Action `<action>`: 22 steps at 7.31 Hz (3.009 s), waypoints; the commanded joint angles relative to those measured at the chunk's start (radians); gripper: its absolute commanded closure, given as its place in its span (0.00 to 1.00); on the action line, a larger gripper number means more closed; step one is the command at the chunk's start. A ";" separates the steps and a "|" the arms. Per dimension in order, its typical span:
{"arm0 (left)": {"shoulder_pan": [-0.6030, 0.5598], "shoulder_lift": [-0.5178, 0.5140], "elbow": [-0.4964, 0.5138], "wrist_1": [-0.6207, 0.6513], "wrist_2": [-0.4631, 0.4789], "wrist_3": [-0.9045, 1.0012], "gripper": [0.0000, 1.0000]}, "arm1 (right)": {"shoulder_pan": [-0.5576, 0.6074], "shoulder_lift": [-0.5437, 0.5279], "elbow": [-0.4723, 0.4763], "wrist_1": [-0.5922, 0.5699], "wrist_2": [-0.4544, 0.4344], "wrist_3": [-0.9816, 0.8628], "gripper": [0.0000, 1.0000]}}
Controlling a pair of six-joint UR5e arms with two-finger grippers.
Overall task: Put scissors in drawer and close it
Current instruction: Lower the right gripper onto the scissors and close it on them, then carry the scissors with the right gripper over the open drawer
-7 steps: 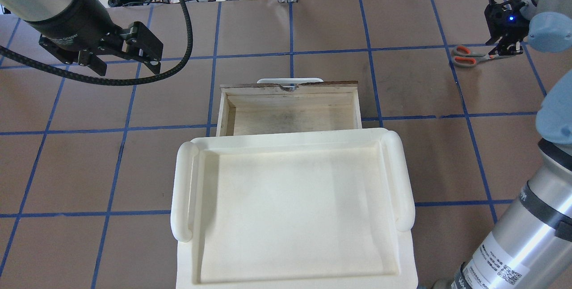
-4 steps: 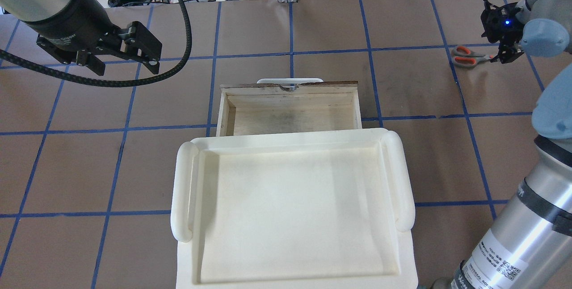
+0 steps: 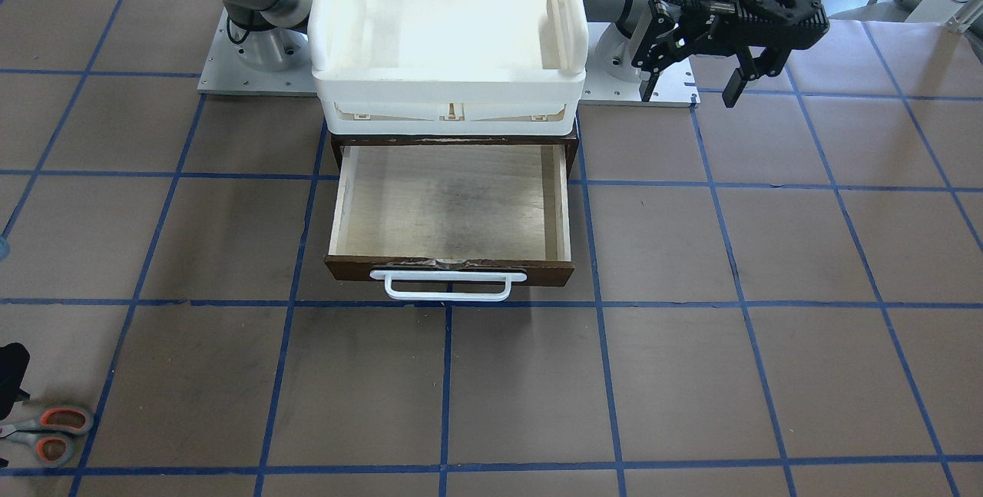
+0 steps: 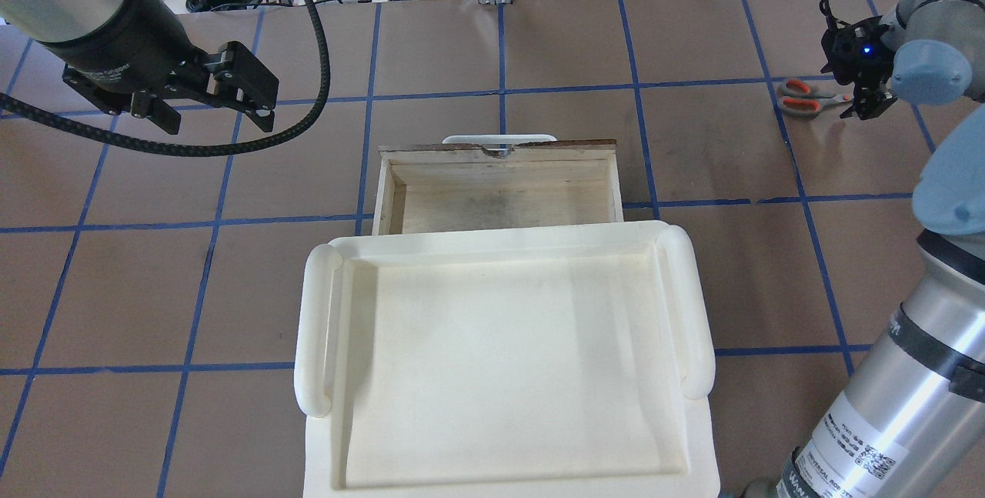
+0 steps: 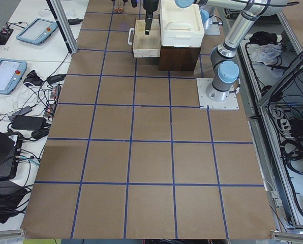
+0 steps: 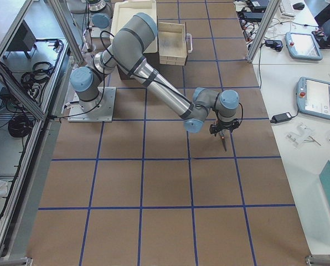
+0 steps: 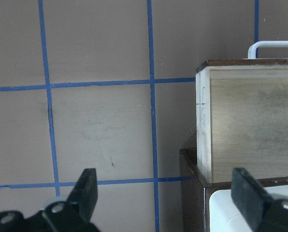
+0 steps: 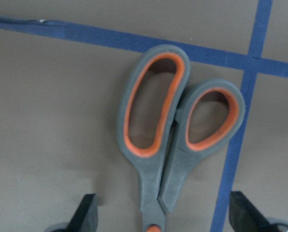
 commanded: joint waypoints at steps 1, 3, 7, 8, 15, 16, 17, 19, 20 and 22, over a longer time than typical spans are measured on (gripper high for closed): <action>0.000 -0.001 -0.004 0.002 0.001 0.000 0.00 | 0.000 0.000 0.000 0.020 0.000 0.019 0.12; 0.000 -0.001 -0.004 0.002 0.001 0.000 0.00 | 0.000 0.002 -0.001 0.020 -0.002 0.033 0.28; -0.001 0.001 -0.004 0.000 -0.003 0.000 0.00 | 0.002 -0.010 -0.010 0.063 -0.017 0.033 1.00; -0.001 0.002 -0.004 0.002 -0.003 0.000 0.00 | 0.008 -0.020 -0.010 0.068 -0.014 0.033 1.00; -0.001 0.010 -0.004 0.002 -0.005 0.000 0.00 | 0.159 -0.288 0.002 0.411 -0.017 0.208 1.00; -0.001 0.010 -0.004 -0.001 0.000 0.000 0.00 | 0.207 -0.323 0.002 0.462 -0.017 0.294 1.00; -0.001 0.010 -0.004 0.000 0.000 0.000 0.00 | 0.263 -0.366 0.002 0.505 -0.016 0.385 1.00; -0.001 0.017 -0.004 -0.006 0.001 0.000 0.00 | 0.412 -0.411 0.005 0.549 -0.009 0.625 1.00; -0.001 0.025 -0.004 -0.012 0.001 0.000 0.00 | 0.490 -0.414 0.008 0.548 -0.011 0.748 1.00; -0.001 0.028 -0.004 -0.015 0.001 0.000 0.00 | 0.621 -0.429 0.010 0.548 -0.017 0.870 1.00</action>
